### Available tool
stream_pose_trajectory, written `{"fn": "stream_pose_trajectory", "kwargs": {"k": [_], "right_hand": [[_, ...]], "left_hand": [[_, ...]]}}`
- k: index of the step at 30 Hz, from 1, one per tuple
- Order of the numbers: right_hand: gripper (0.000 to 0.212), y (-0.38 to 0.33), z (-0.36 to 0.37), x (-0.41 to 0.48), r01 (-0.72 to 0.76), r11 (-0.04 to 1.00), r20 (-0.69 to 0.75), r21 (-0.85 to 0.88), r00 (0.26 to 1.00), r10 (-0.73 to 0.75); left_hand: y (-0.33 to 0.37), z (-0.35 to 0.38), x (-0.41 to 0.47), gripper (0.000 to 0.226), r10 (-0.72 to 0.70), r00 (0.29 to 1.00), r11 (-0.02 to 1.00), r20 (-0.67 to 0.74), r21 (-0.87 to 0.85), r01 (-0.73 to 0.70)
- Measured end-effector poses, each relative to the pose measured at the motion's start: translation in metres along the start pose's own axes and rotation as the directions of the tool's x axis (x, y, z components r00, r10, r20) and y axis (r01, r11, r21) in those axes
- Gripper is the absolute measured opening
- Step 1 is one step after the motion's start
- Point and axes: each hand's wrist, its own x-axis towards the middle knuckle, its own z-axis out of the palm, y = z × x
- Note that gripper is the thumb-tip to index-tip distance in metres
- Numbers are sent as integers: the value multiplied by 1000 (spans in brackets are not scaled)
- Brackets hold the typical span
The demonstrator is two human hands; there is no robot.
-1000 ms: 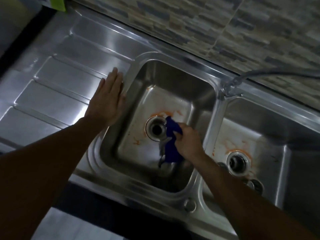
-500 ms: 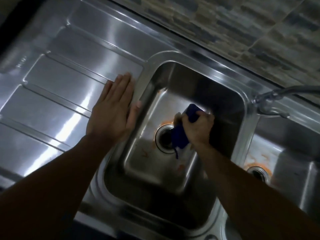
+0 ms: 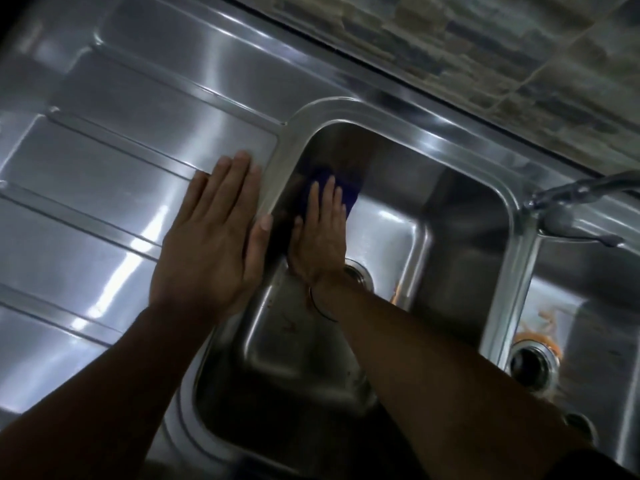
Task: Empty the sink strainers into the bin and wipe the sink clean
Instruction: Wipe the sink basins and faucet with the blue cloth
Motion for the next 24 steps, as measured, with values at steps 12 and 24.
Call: {"fn": "stream_pose_trajectory", "kwargs": {"k": [12, 24], "right_hand": [[66, 85, -28, -54, -451, 886, -212, -111, 882, 422], [77, -3, 6, -26, 29, 998, 27, 61, 999, -31]], "left_hand": [[4, -3, 0, 58, 6, 1000, 1000, -21, -6, -6], [1, 0, -1, 58, -2, 1000, 1000, 1, 23, 2]]}}
